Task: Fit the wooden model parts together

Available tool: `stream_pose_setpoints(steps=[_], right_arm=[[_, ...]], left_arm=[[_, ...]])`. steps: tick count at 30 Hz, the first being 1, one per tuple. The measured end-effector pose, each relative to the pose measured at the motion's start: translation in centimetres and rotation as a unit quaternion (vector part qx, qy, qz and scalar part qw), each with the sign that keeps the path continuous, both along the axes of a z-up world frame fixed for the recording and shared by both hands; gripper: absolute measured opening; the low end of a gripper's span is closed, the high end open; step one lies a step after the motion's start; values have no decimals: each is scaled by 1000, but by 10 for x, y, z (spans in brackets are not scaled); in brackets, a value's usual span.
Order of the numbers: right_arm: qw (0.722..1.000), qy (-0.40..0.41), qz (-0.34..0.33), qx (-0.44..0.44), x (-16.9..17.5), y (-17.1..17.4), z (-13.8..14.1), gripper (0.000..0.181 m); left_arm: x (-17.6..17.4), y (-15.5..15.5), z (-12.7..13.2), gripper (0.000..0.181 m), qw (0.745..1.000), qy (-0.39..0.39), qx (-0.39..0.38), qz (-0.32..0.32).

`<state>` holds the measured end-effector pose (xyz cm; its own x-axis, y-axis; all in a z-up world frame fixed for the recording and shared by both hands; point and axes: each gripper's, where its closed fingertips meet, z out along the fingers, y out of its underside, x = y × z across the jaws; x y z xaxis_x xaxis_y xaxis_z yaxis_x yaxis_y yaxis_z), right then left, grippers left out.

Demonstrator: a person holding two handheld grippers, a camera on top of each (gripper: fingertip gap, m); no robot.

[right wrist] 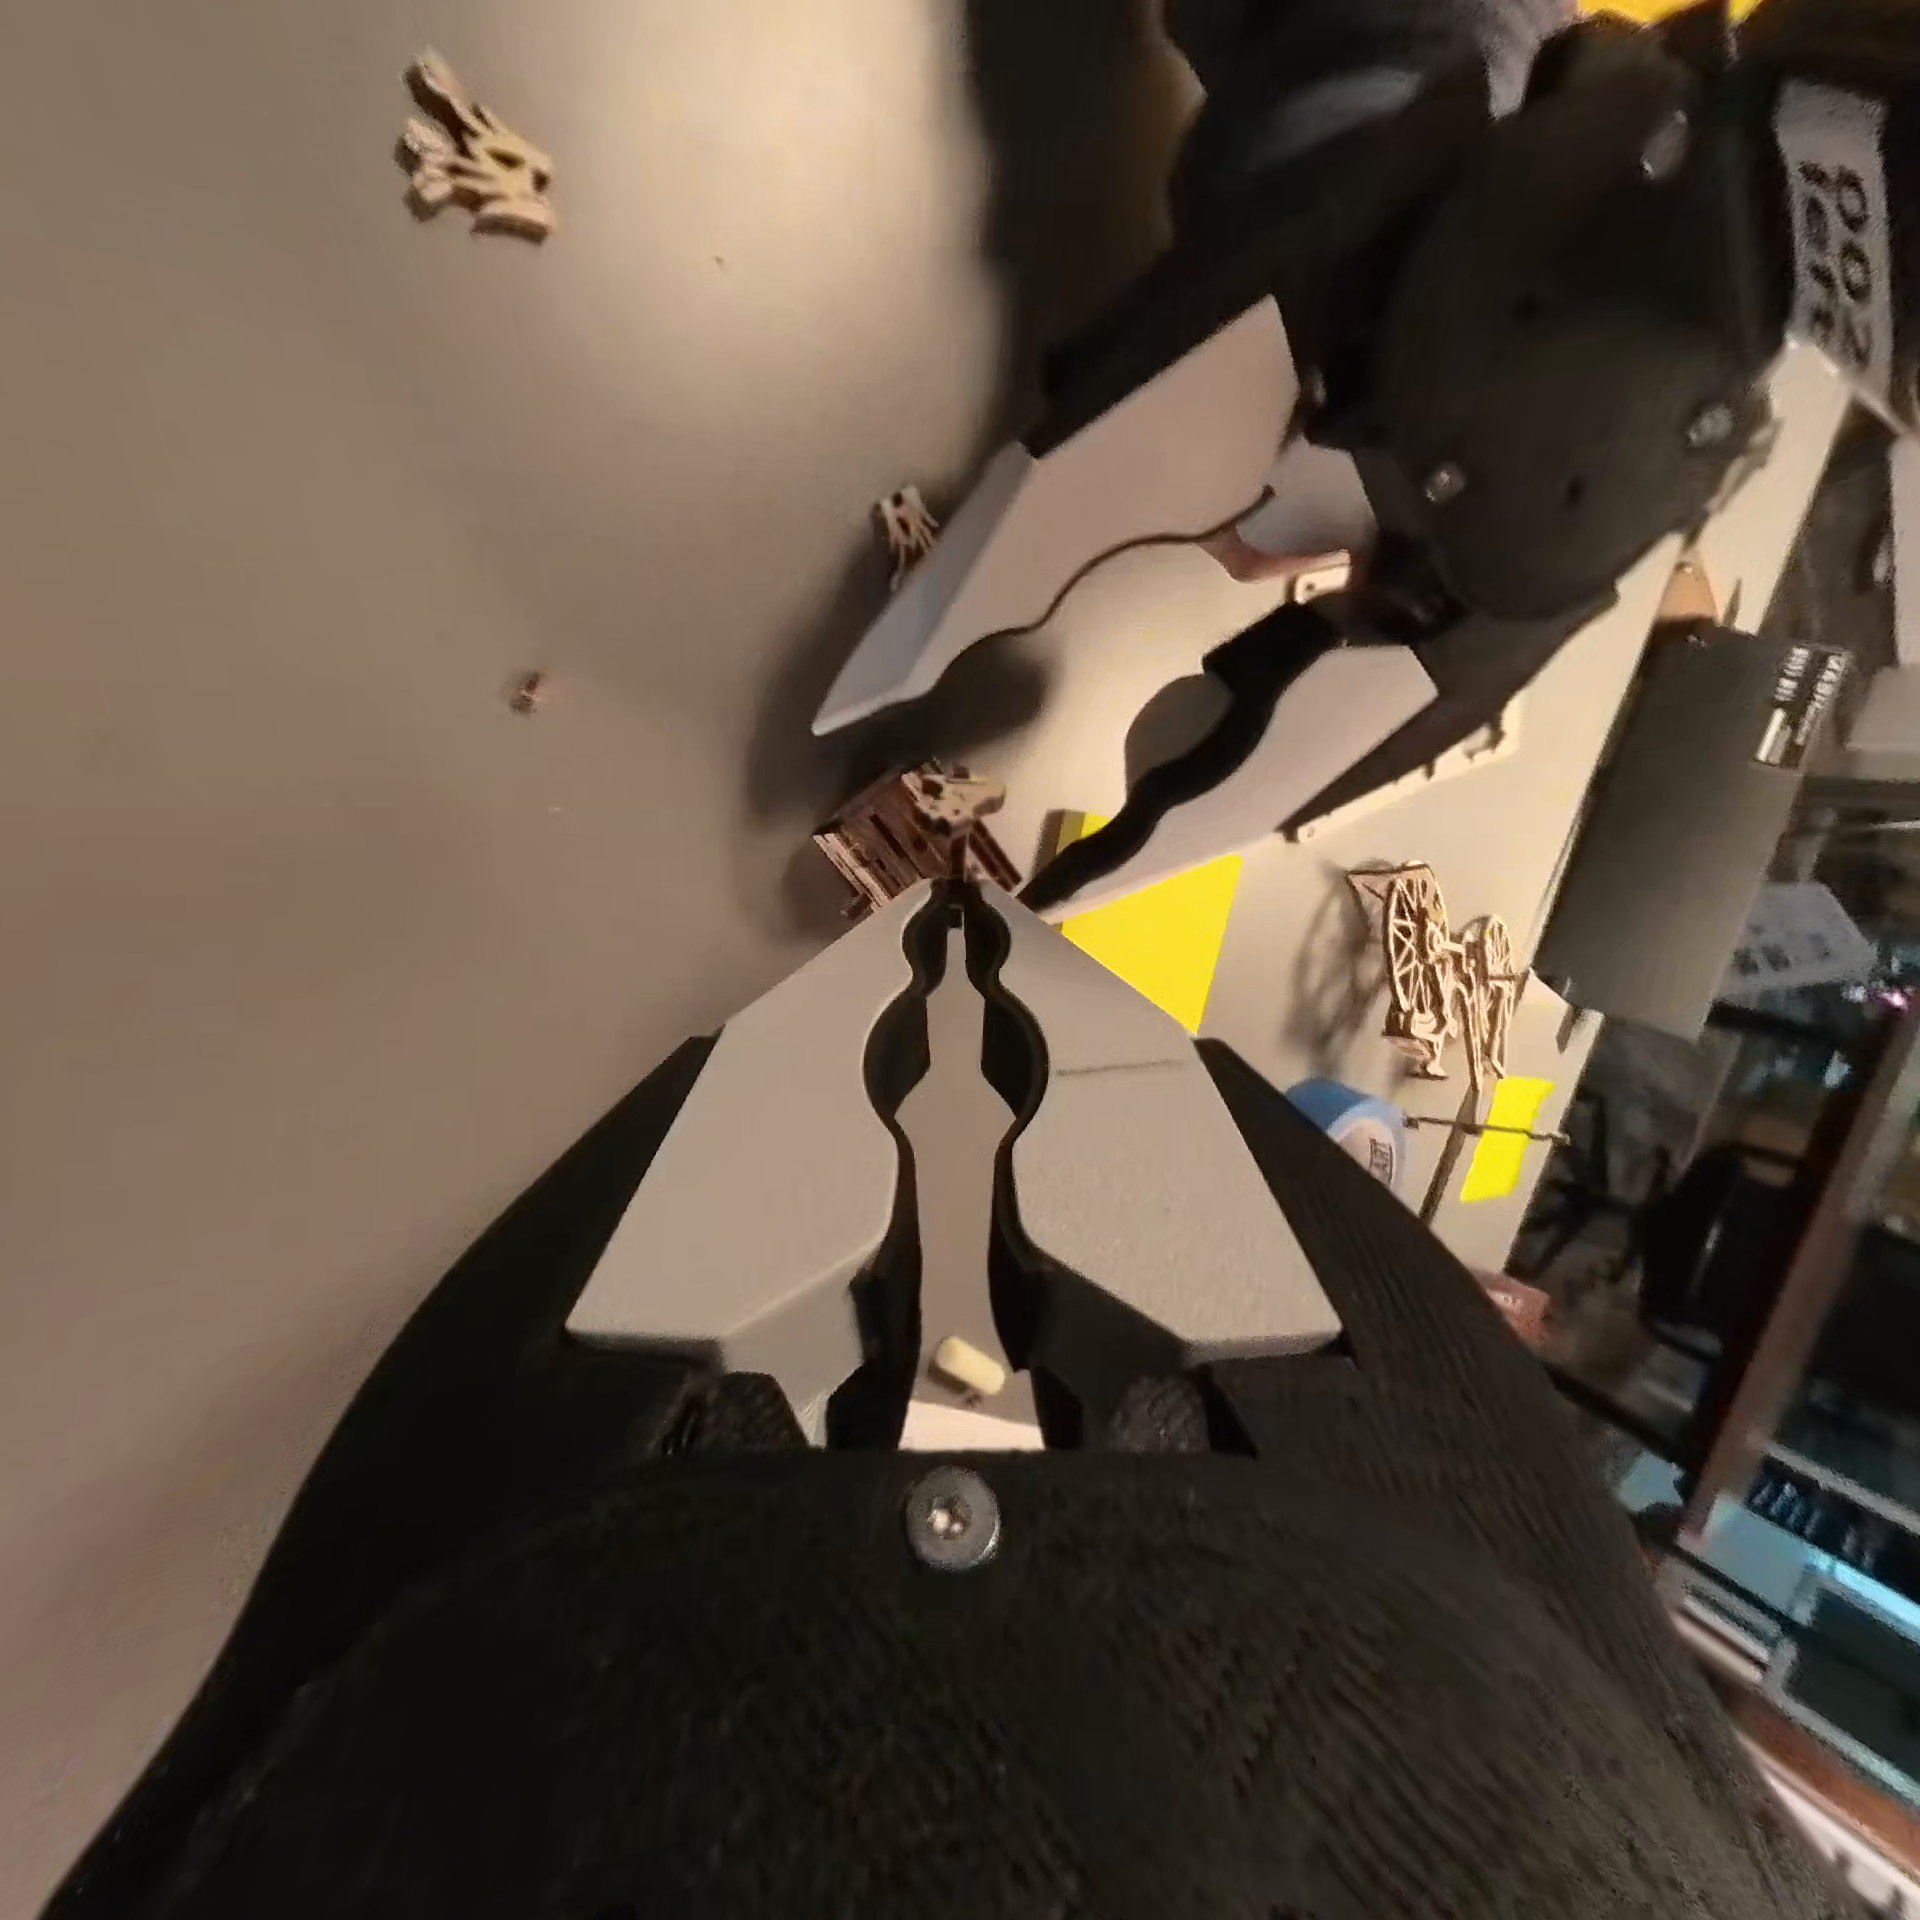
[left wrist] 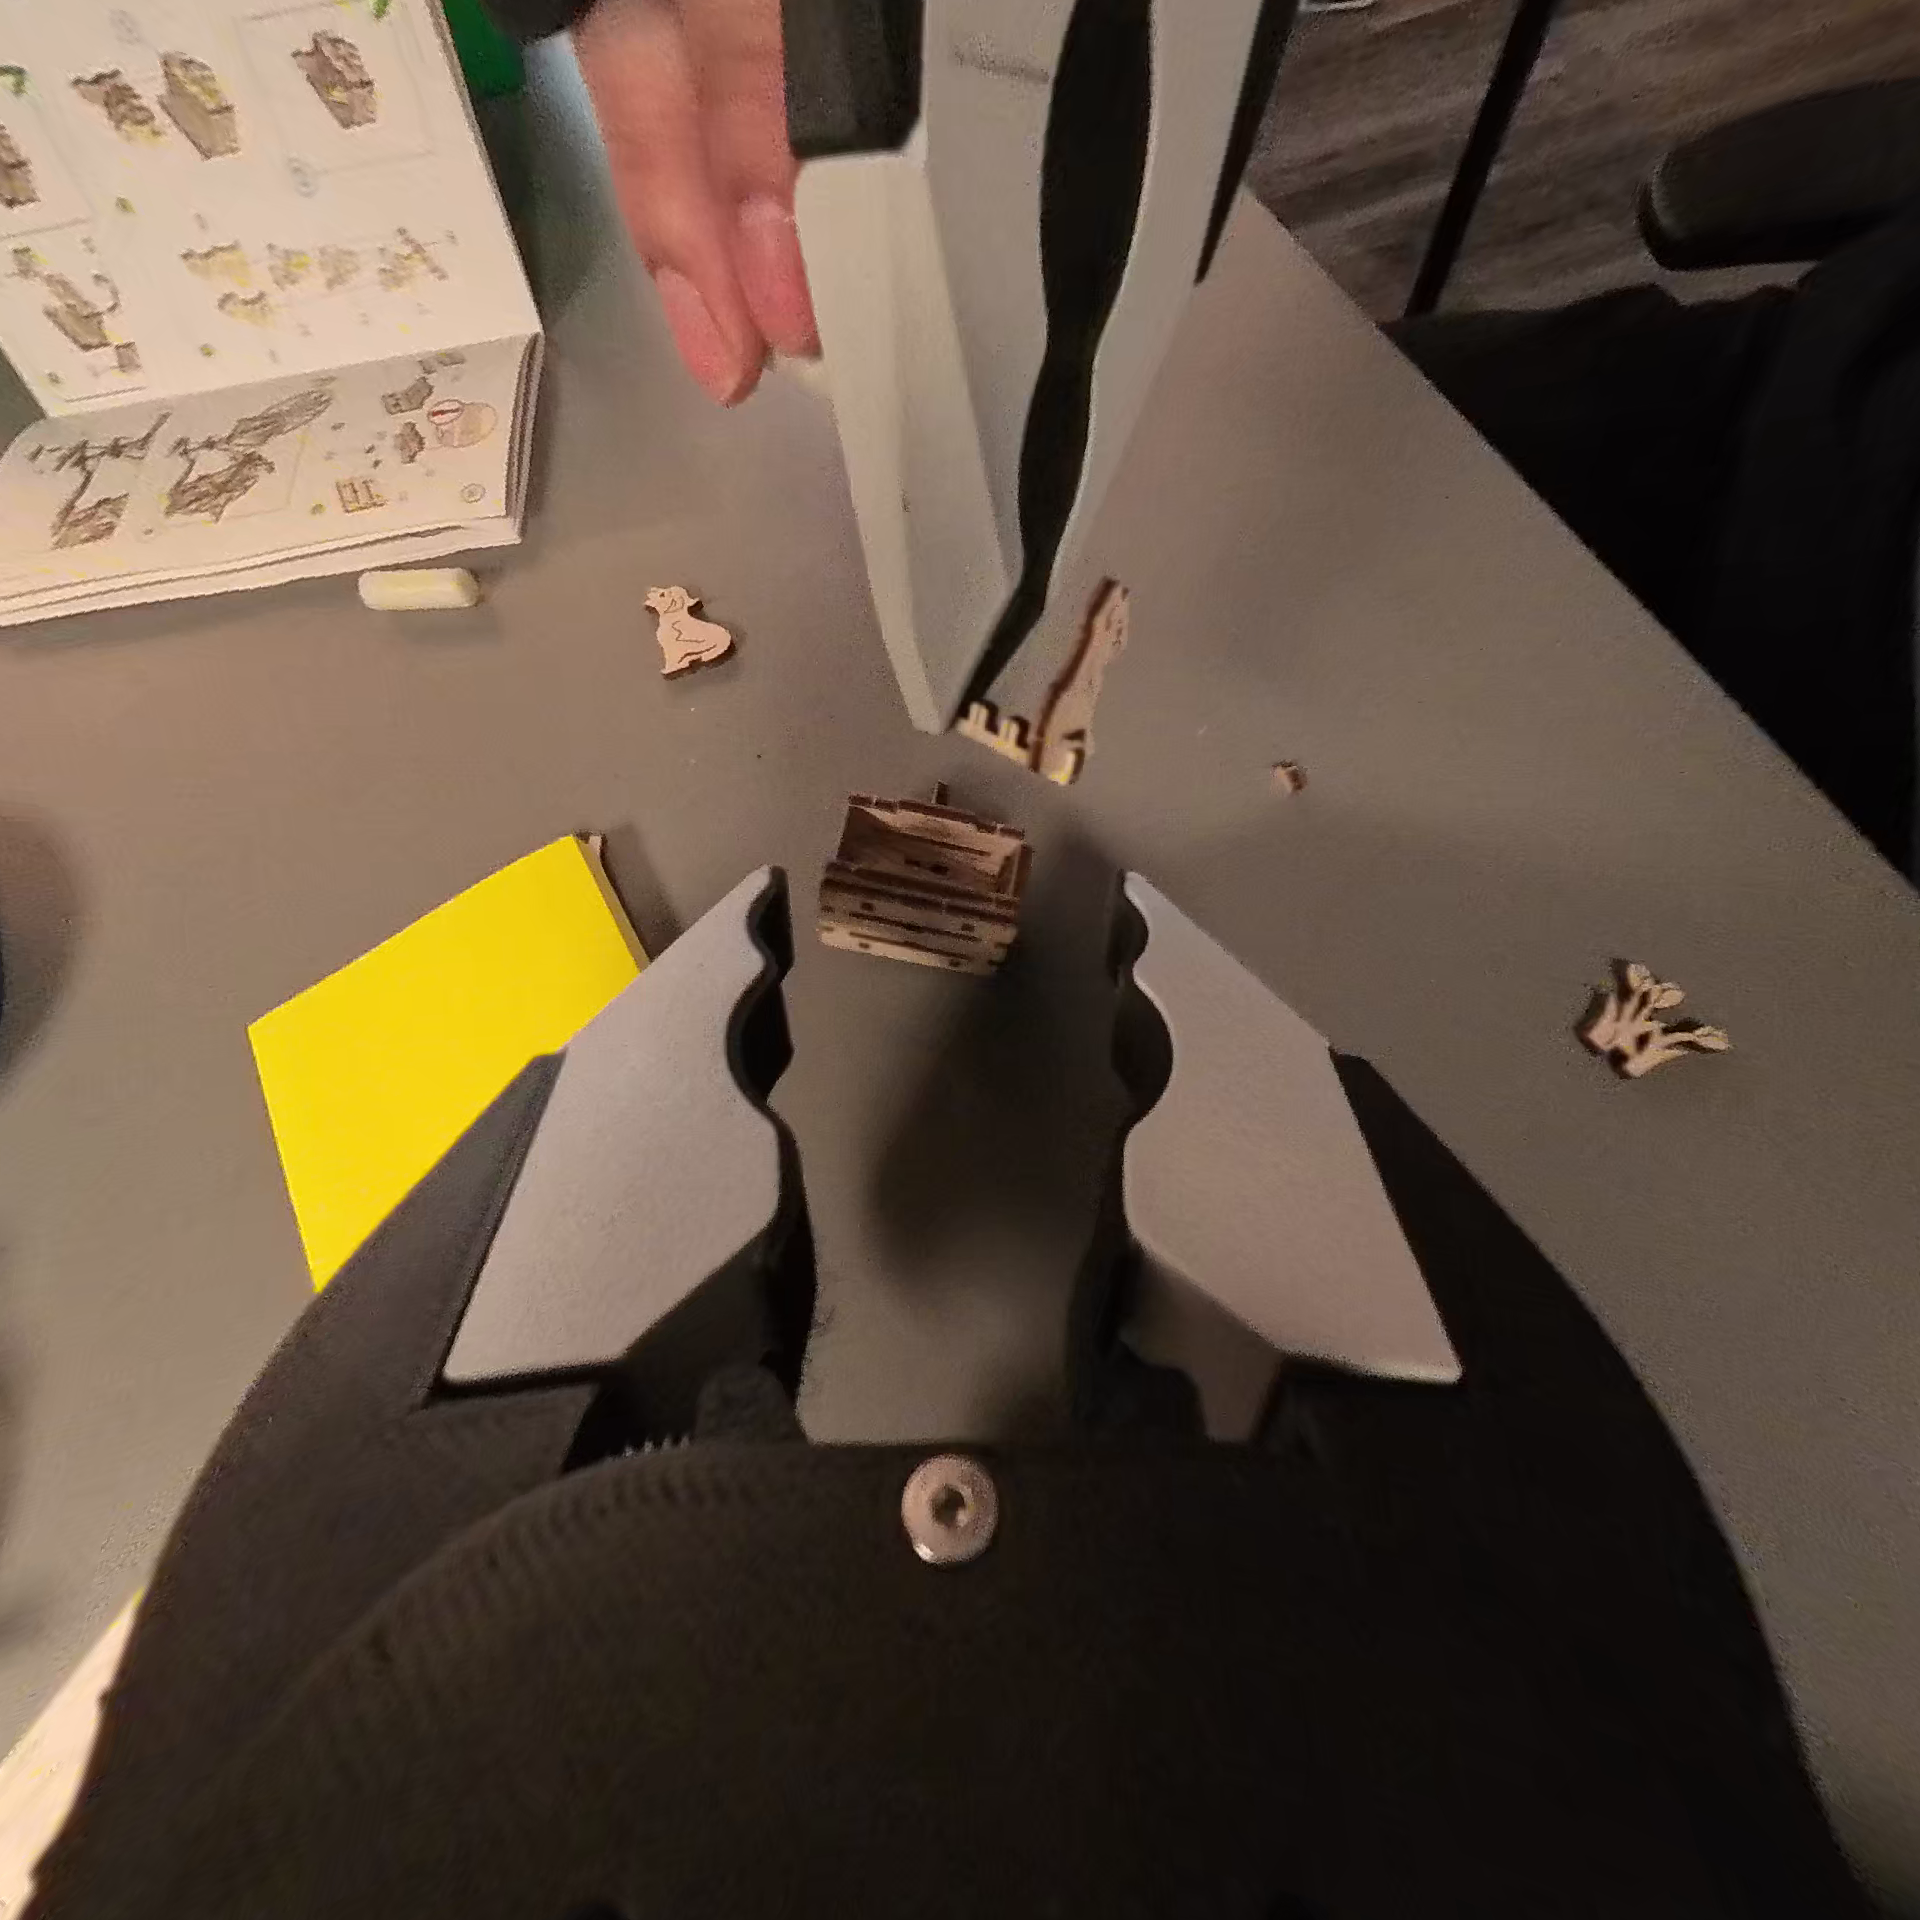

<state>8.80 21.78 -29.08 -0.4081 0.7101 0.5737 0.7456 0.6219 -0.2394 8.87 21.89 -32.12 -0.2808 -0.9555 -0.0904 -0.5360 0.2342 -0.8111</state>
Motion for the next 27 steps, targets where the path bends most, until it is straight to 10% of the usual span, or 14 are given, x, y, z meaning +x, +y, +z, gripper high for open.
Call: stream_pose_setpoints(steps=[27], right_arm=[[963,-156,80,-205,-15,-17,-32,1]], left_arm=[[-20,-27,-13,38,956,86,-82,-268]])
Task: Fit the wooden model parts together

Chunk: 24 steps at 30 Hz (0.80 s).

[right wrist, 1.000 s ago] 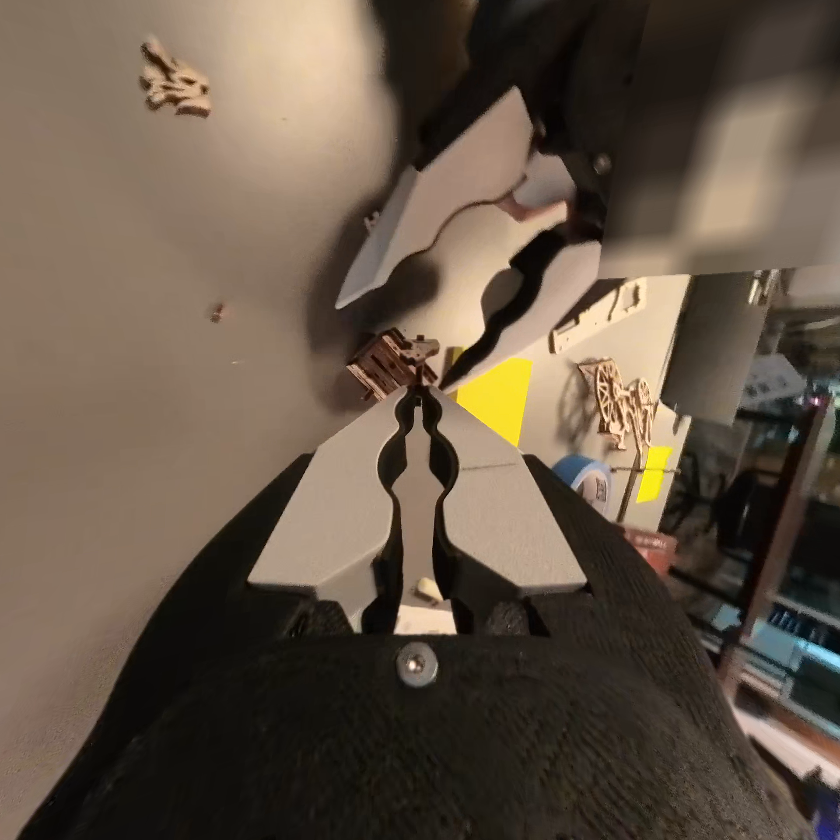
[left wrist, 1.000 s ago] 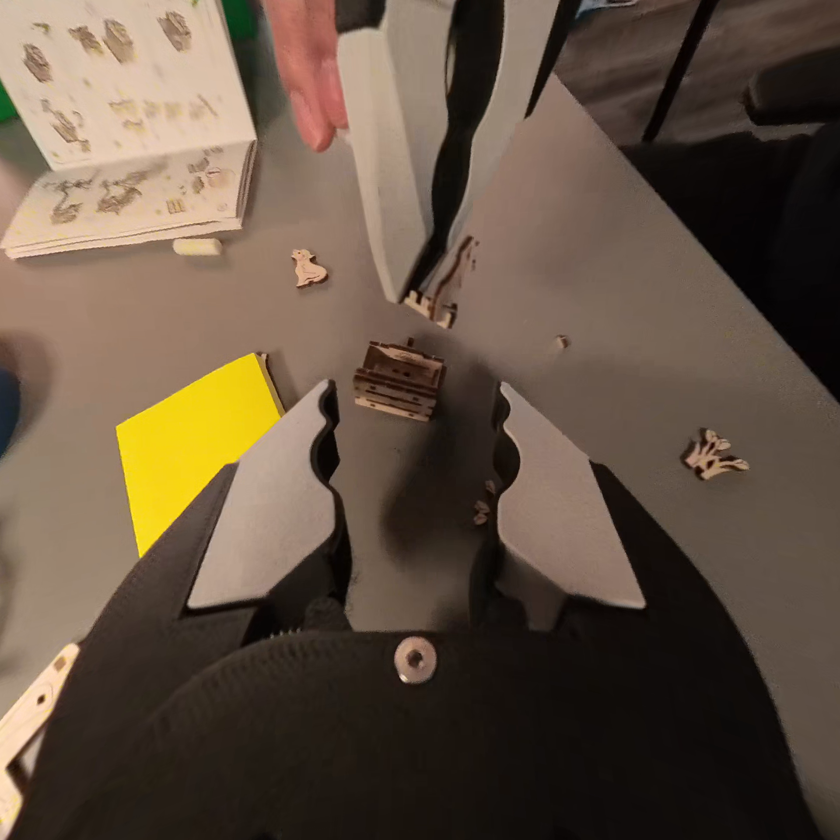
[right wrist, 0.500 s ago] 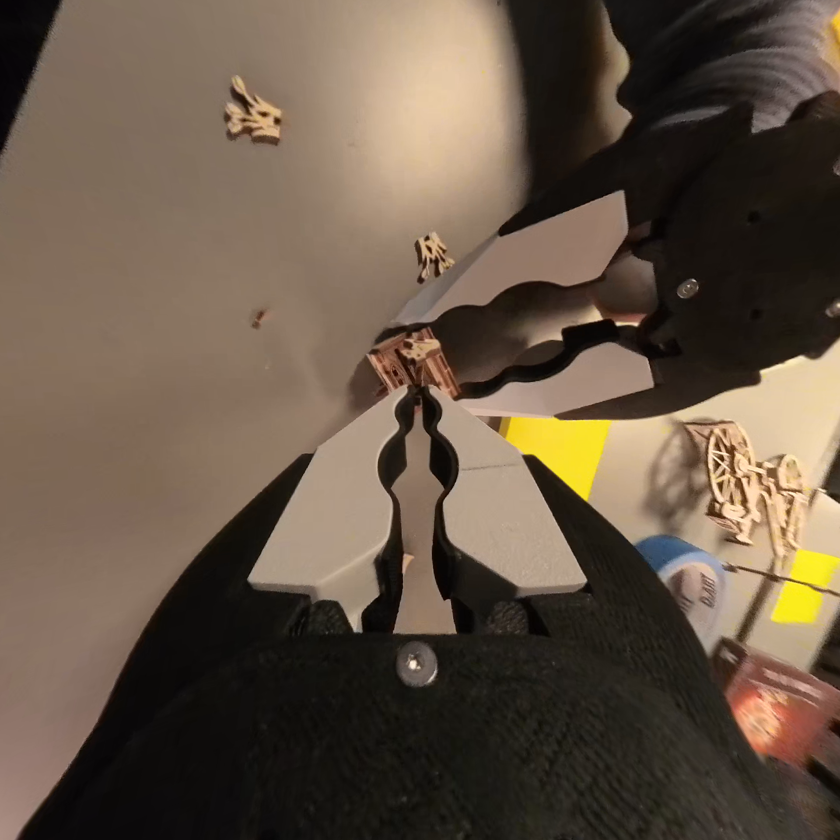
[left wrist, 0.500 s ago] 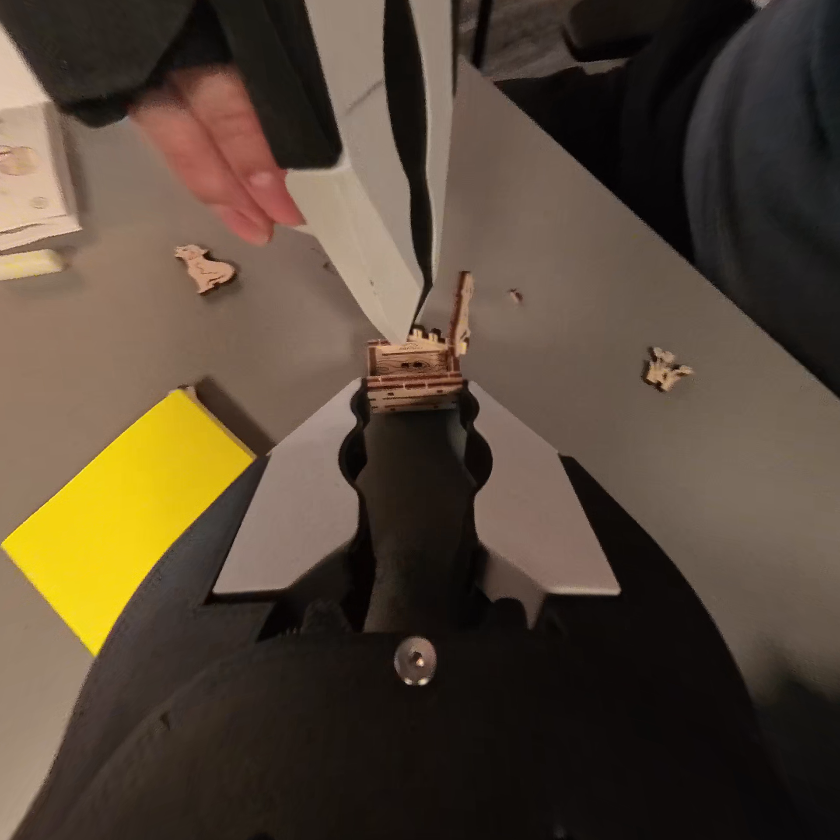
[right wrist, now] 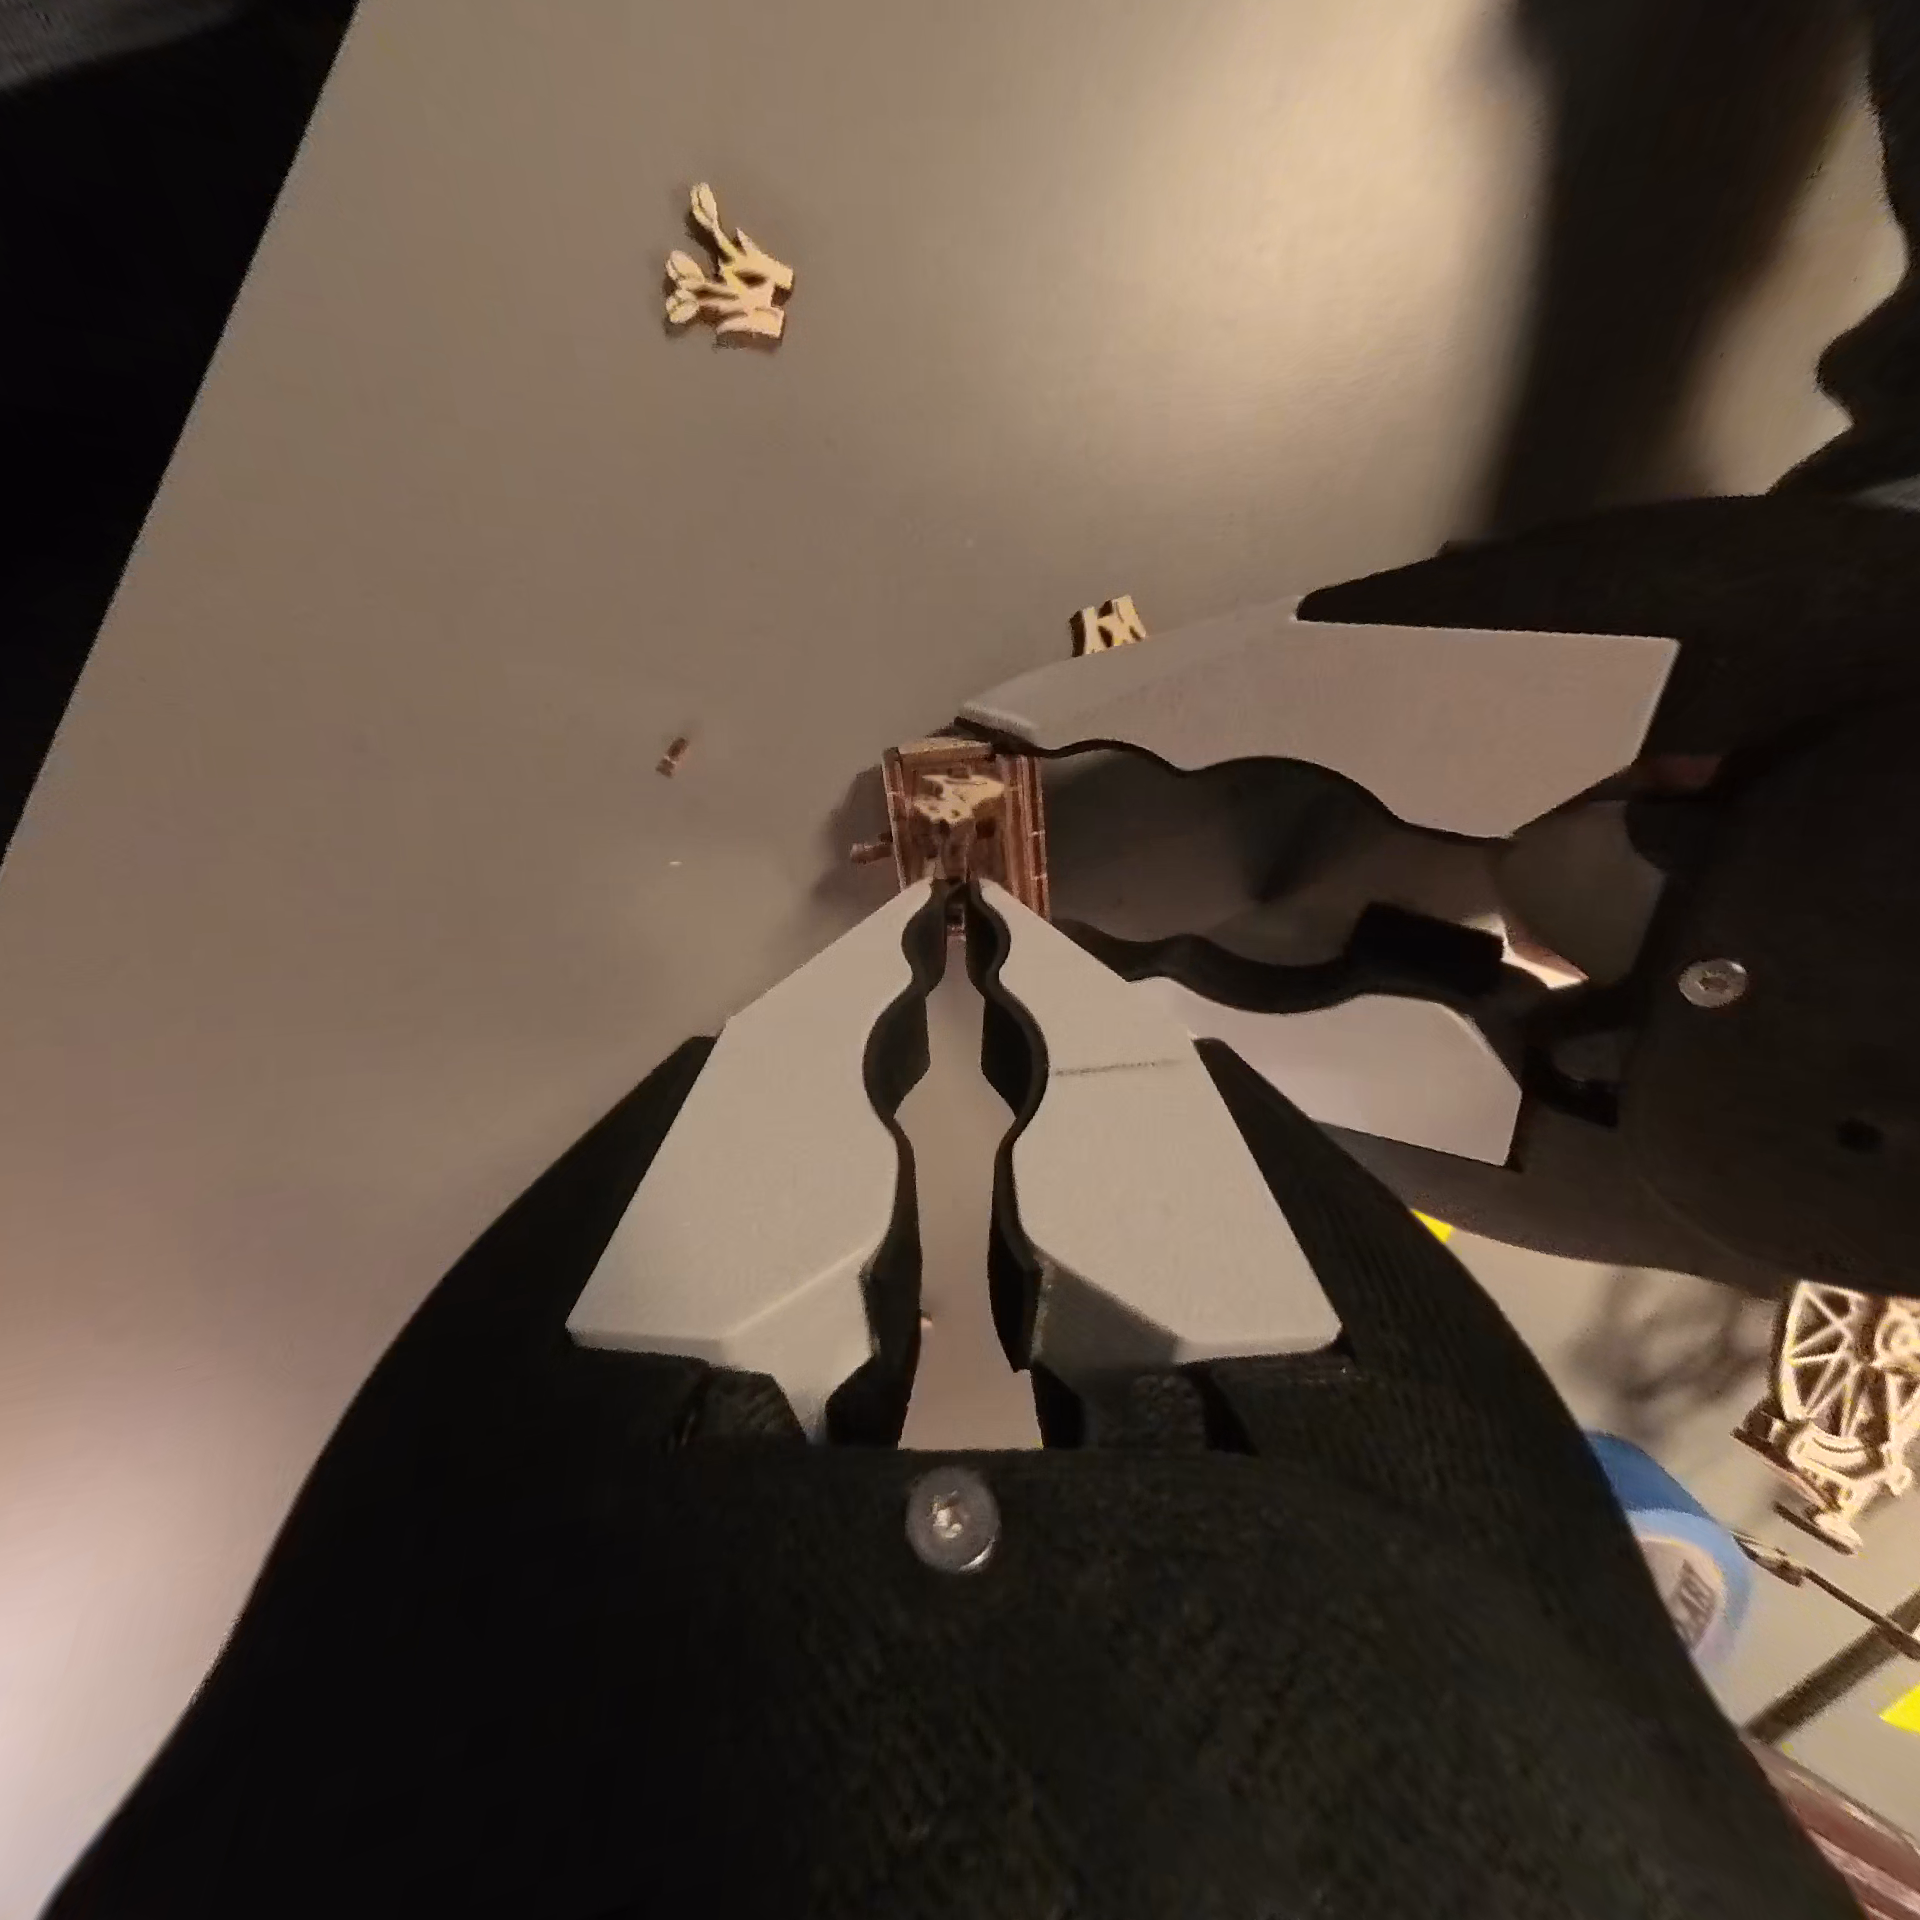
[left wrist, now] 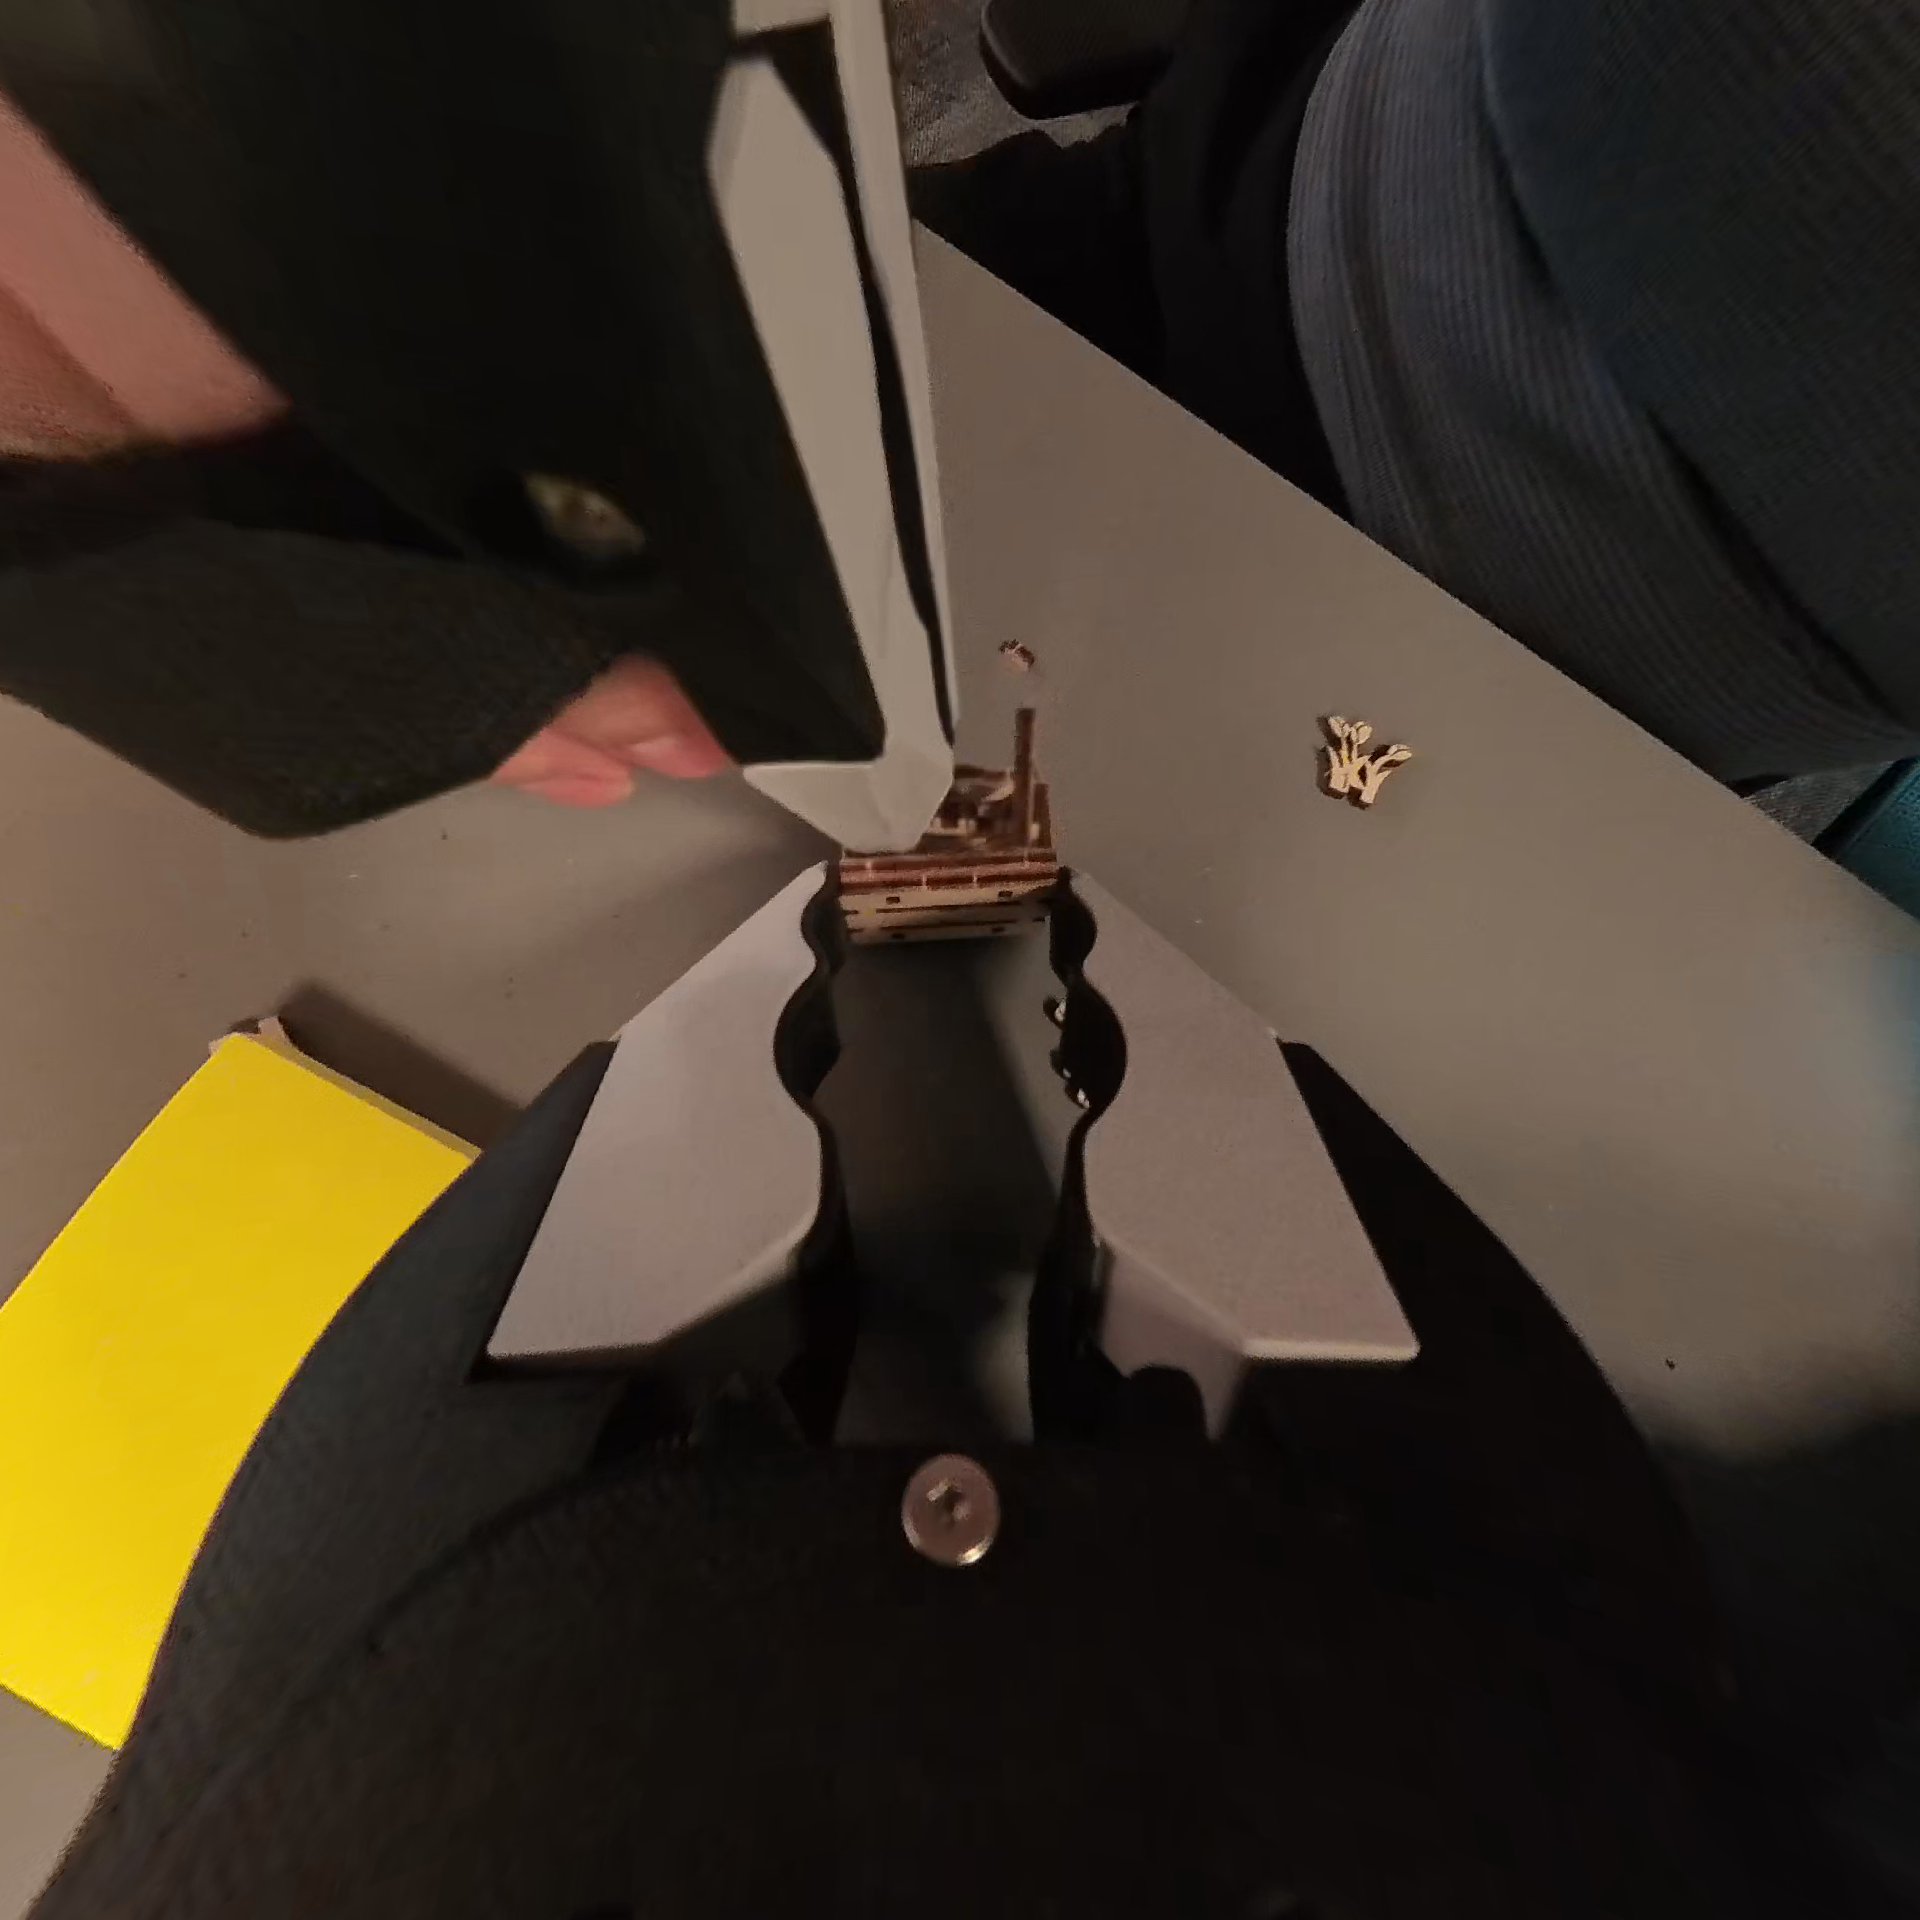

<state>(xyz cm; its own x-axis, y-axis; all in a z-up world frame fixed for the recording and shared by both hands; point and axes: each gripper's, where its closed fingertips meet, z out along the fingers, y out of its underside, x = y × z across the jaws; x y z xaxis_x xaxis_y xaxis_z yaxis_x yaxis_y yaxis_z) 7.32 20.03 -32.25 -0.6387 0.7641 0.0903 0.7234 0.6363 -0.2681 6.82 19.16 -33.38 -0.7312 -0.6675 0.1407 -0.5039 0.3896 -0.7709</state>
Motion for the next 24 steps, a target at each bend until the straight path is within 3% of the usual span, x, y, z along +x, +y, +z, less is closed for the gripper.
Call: stream_pose_setpoints(steps=[24], right_arm=[[998,-40,30,41,1,-1,-1,0]], left_arm=[[1,-2,0,38,1000,-1,0,-4]])
